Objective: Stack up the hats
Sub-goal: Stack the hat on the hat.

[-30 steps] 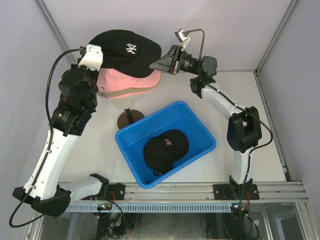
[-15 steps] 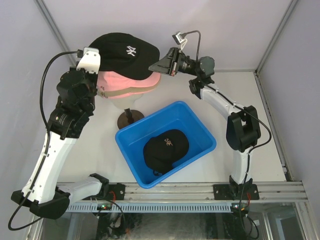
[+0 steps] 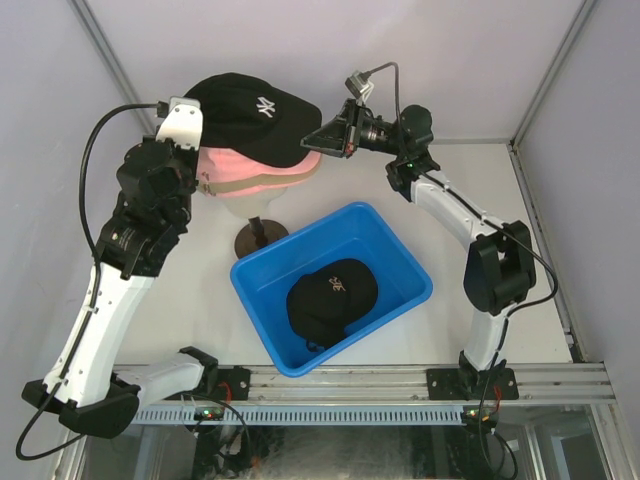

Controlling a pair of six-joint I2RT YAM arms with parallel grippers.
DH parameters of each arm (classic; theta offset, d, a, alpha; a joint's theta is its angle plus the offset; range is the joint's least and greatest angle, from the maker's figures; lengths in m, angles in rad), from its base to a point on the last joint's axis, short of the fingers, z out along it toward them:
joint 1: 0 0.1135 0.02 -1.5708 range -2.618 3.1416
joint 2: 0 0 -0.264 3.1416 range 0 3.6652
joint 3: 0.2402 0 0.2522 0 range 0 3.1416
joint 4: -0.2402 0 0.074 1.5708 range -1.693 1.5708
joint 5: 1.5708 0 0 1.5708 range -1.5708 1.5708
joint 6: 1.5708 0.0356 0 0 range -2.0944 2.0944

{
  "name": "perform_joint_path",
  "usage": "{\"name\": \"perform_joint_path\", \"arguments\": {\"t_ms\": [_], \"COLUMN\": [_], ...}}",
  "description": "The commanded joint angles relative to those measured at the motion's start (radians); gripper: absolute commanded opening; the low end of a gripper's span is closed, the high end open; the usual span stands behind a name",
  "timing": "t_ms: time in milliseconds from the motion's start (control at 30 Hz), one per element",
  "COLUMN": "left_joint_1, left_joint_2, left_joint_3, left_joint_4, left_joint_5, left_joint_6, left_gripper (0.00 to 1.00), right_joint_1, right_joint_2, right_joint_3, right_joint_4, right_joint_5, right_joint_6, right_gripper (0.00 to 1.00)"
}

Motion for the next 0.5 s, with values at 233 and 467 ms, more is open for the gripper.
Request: {"name": "perform_joint_path", "arguments": {"t_ms": [233,467], "left_joint_1": [0.02,0.02], "left_joint_2": [-0.033,-0.031], "left_joint_3": [0.045,0.054], "left_joint_4": [-0.004,-0.024], "left_joint_5": [-0.128,-0.127], "left_joint_6": [-0.029,-0.049], "left_gripper": [0.0,0.0], "right_joint_1": [-0.091,-0.097], "right_joint_2": [-0.071,-0.06], "right_joint_3": [-0.069,-0.091], "right_joint_4": [-0.116,-0.167], "right_joint_5": [0.034,0.037], "right_joint_6": [-0.029,-0.029], "right_gripper": [0.0,0.0]}}
